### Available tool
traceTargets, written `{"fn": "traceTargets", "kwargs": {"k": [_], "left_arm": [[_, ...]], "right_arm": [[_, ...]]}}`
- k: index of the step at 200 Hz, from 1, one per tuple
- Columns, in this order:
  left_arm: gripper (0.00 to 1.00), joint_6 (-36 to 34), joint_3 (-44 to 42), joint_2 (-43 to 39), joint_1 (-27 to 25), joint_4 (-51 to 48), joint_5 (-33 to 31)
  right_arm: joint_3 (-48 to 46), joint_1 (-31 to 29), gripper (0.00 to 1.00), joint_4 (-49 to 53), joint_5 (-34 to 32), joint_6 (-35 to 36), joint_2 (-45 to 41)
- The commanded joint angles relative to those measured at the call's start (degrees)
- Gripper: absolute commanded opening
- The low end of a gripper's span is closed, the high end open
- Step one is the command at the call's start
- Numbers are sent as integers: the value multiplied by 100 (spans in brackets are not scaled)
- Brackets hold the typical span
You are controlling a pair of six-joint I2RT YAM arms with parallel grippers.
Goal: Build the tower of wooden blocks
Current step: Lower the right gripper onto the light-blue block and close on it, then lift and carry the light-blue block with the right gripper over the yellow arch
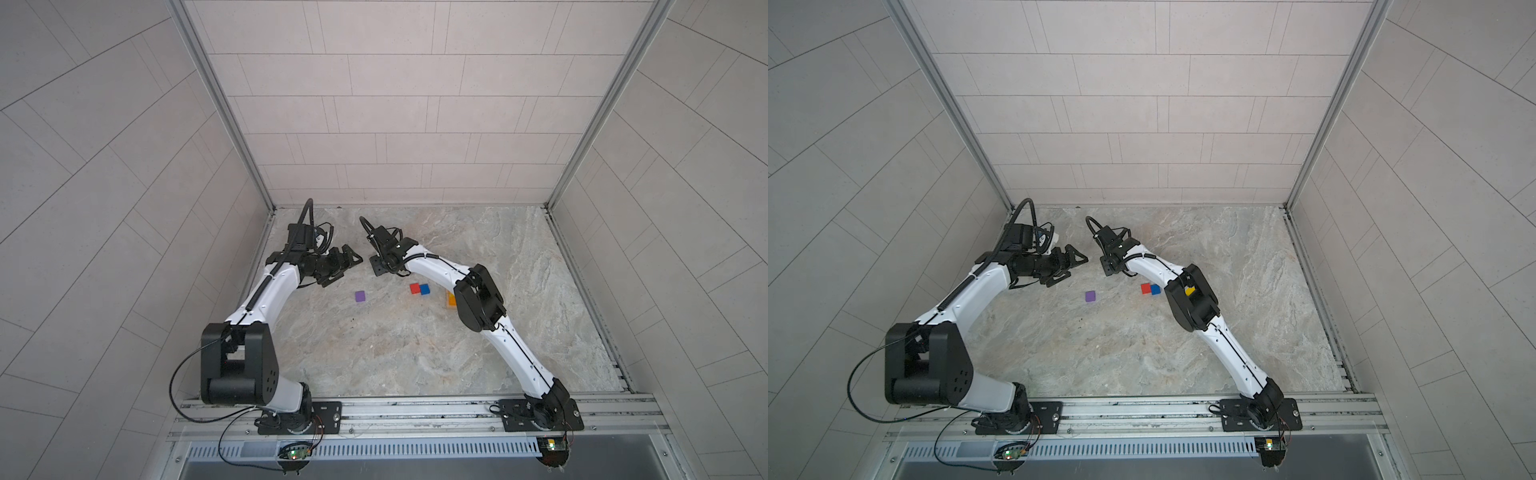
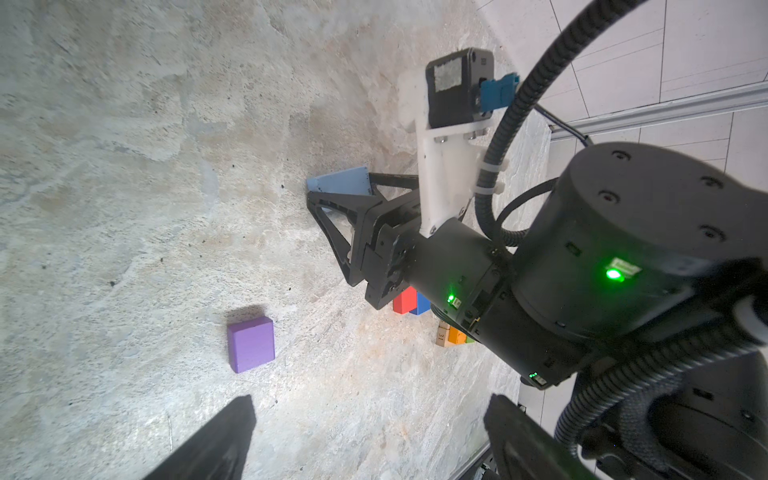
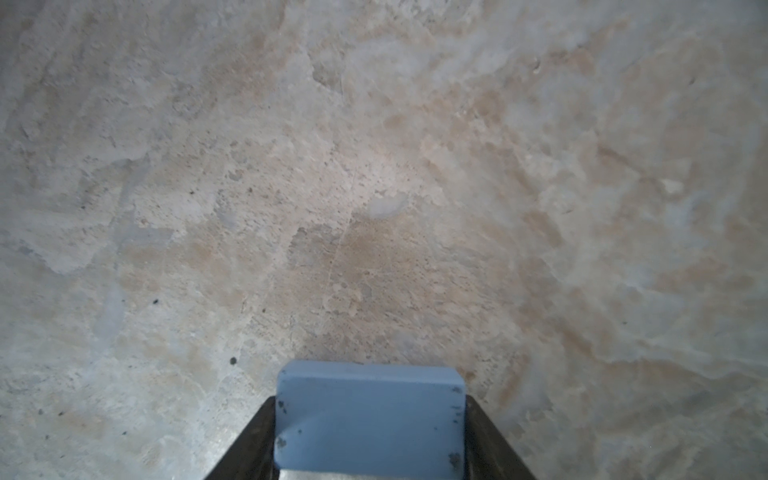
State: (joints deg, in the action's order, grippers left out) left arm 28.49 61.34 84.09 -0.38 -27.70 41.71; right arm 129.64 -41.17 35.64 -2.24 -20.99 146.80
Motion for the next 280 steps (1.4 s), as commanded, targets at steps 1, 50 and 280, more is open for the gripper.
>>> {"fn": "traceTargets", "kwargs": {"k": [1,50,280], "left_arm": [[94,-73,1,-121,38,-42,-33],[93,-72,-24,-144,34,-16,-35],[93,1,-50,-126,-595,63,0]], "right_arm": [[87,-28,45,217,-192,-39,-128],[-319,35,42,353,-354,-363,-828],[-4993,513,37,1112,-1096,-2126,-5241]]}}
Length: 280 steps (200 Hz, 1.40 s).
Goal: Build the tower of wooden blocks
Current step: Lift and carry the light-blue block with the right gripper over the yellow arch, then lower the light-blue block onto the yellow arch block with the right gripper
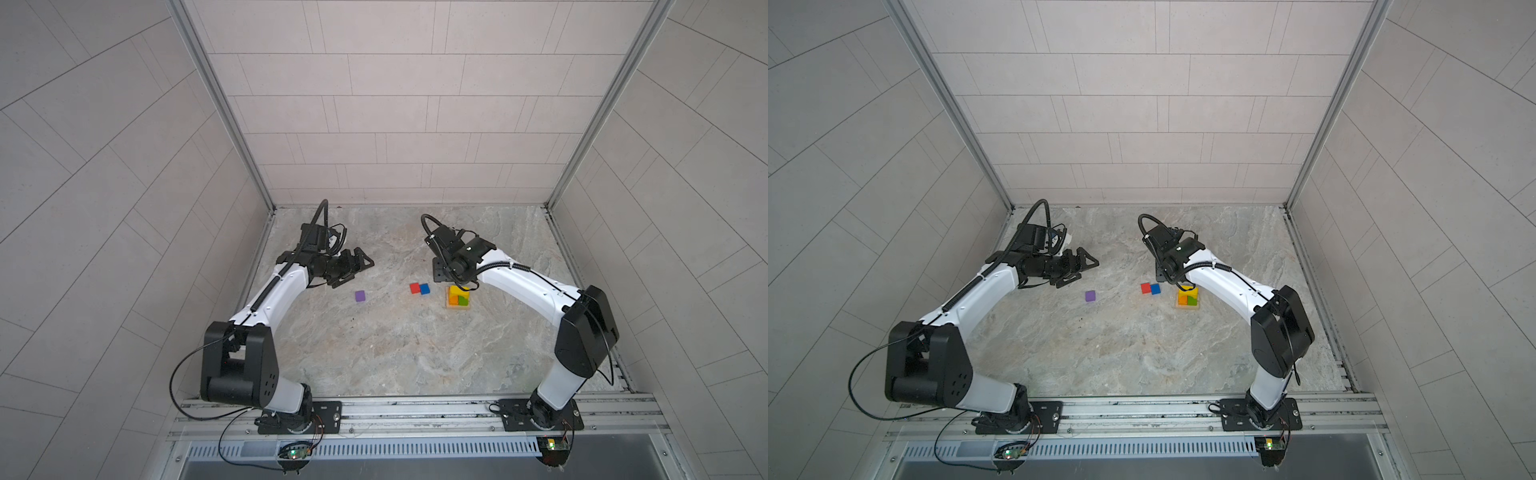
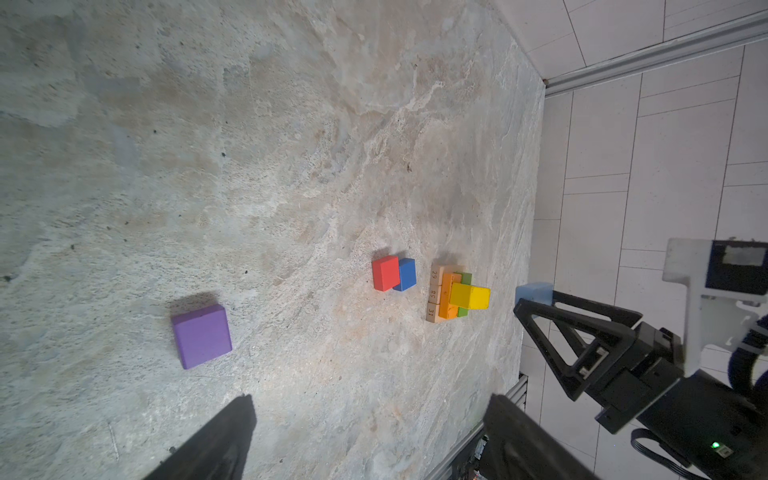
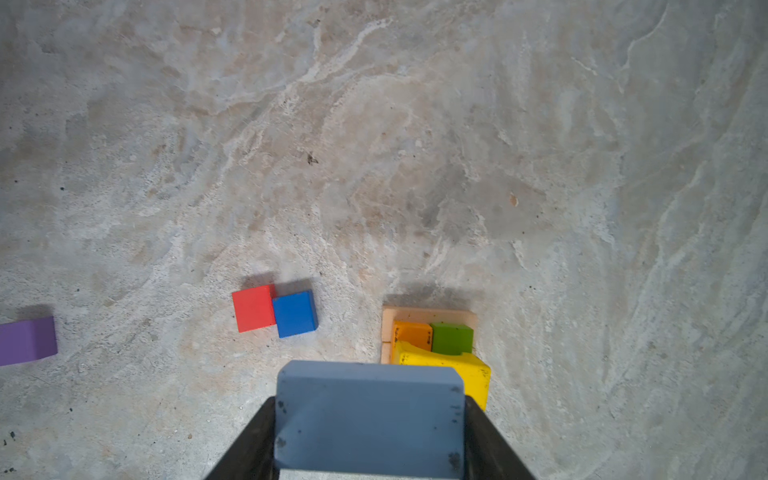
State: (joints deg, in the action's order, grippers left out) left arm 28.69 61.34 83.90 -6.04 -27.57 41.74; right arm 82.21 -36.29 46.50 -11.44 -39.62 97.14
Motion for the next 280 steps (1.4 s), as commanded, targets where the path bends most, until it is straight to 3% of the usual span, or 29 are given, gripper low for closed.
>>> {"fn": "traceTargets", "kwargs": {"k": [1,128,280], "left_arm": [[93,-16,-51,-104,-24,50,0],[93,-25,-18,-75,-26,38,-3],[93,-29,-31,-59,-23,37,19]], "right_arm": [[-263,26,37,26,-179,-265,-280],[-1752,263,36,-947,-225,-406,-1302],[-1916,333,36,-1003,-91,-580,-1066]]}}
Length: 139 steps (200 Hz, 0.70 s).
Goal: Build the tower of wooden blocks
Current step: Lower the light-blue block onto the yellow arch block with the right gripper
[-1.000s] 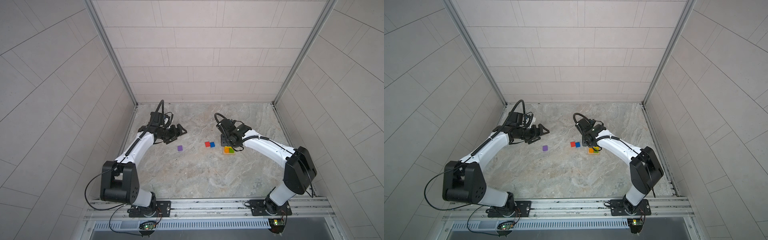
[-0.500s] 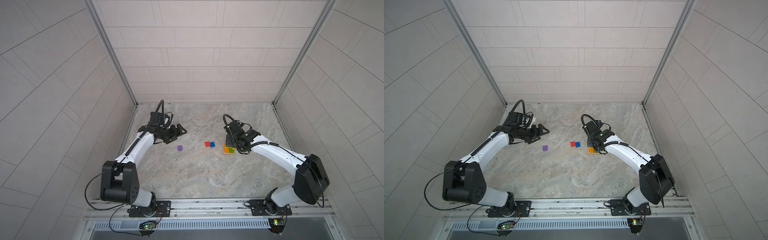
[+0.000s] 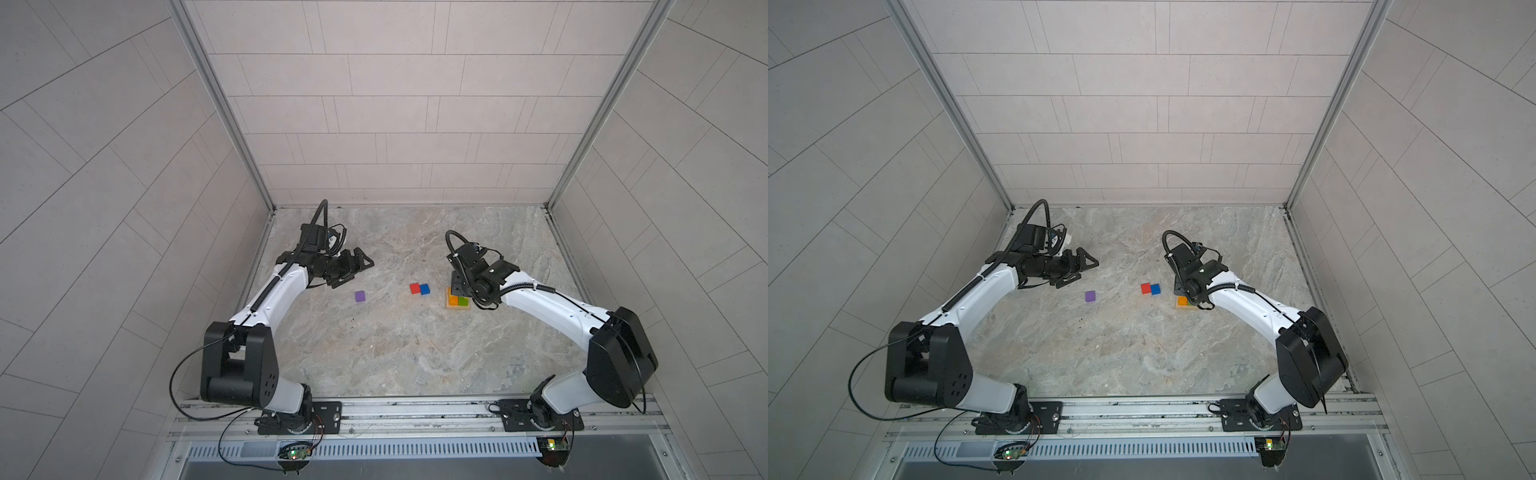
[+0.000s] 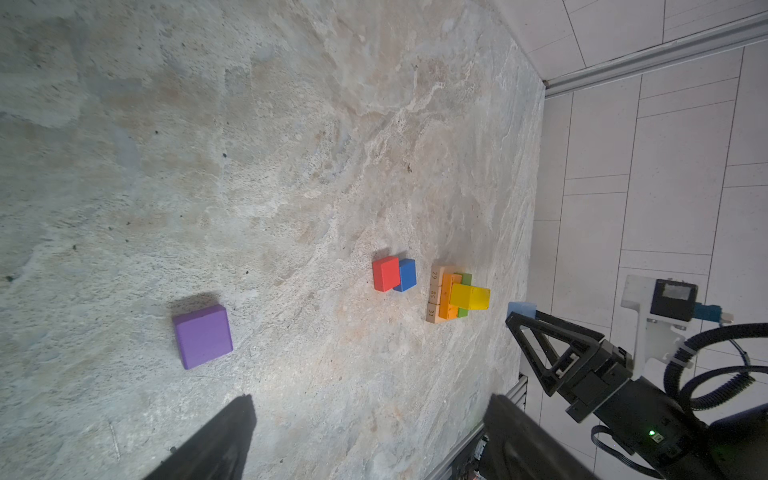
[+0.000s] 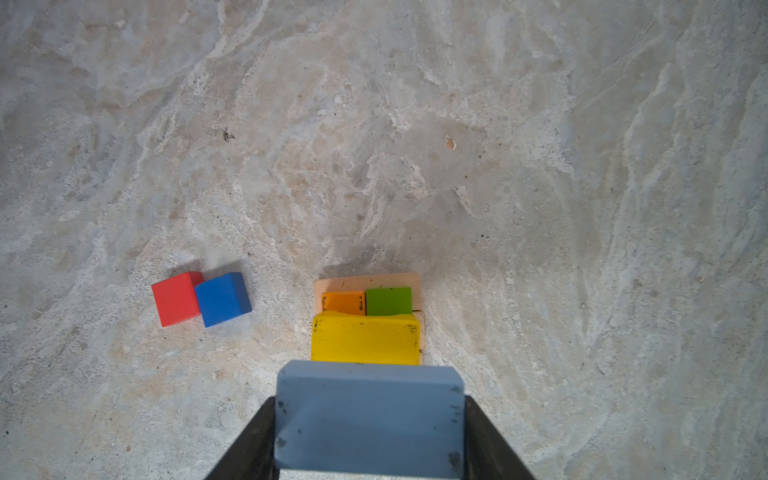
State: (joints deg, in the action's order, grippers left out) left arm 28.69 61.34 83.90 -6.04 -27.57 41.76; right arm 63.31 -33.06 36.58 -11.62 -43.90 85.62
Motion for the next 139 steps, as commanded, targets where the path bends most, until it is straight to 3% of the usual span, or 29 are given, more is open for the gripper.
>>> {"fn": "traceTargets", "kwargs": {"k": [1,139], "left_arm": [[93,-25,-33,-63,-26,35,17],[94,-39,-34,-60,-23,28,-3]], "right_arm": [[-27,5,36,-11,-75,-153,90],[-95,2,35,-265,-69,-198,524]]}}
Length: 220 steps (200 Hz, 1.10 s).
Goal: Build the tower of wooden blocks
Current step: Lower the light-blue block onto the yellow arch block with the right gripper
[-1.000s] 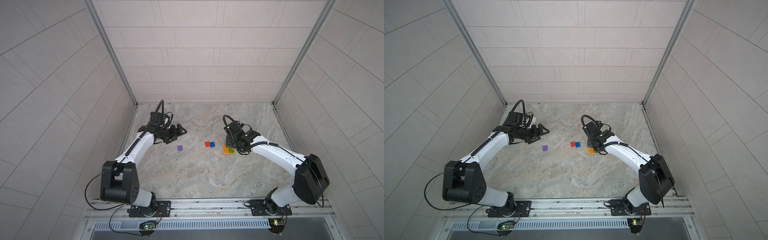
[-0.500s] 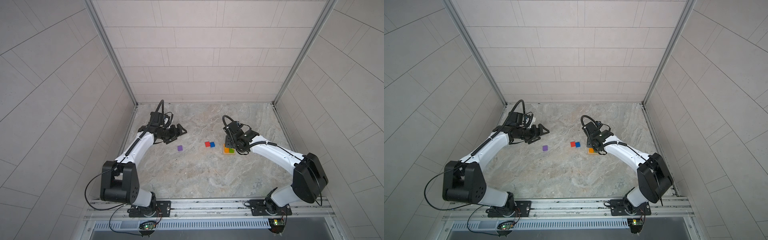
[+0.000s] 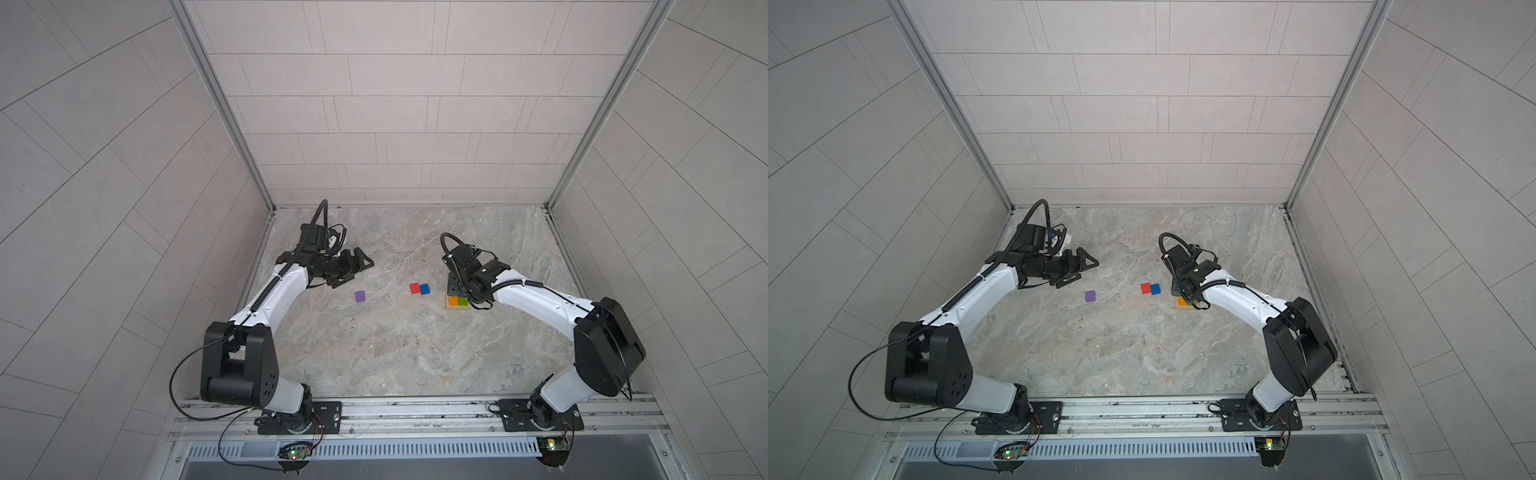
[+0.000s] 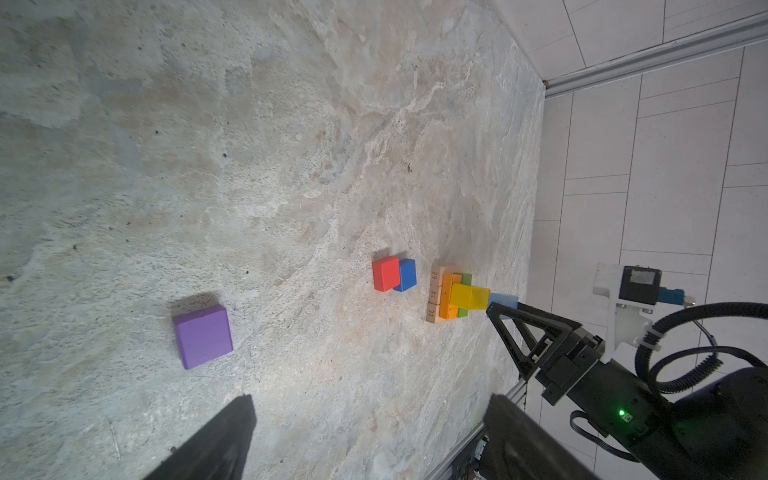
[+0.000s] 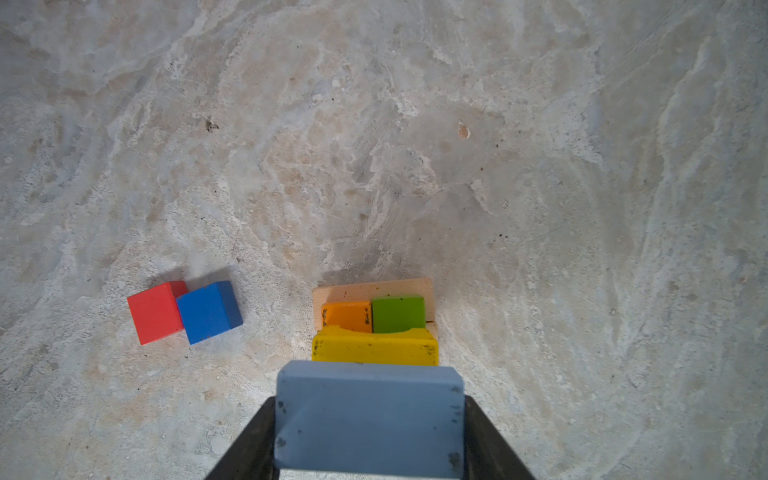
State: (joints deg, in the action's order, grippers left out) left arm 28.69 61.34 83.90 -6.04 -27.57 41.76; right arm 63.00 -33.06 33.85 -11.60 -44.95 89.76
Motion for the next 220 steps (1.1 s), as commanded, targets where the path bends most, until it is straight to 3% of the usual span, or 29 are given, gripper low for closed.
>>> {"fn": "traceTargets", "kwargs": {"k": [1,220], "left_arm": [[94,-39,-30,-59,-21,26,-2],[94,-47,-26,-52,-21,24,-6]], "right_arm": [[-71,2,35,4,-71,-89,112],[-245,68,36,-185,-36,-29,271]]}}
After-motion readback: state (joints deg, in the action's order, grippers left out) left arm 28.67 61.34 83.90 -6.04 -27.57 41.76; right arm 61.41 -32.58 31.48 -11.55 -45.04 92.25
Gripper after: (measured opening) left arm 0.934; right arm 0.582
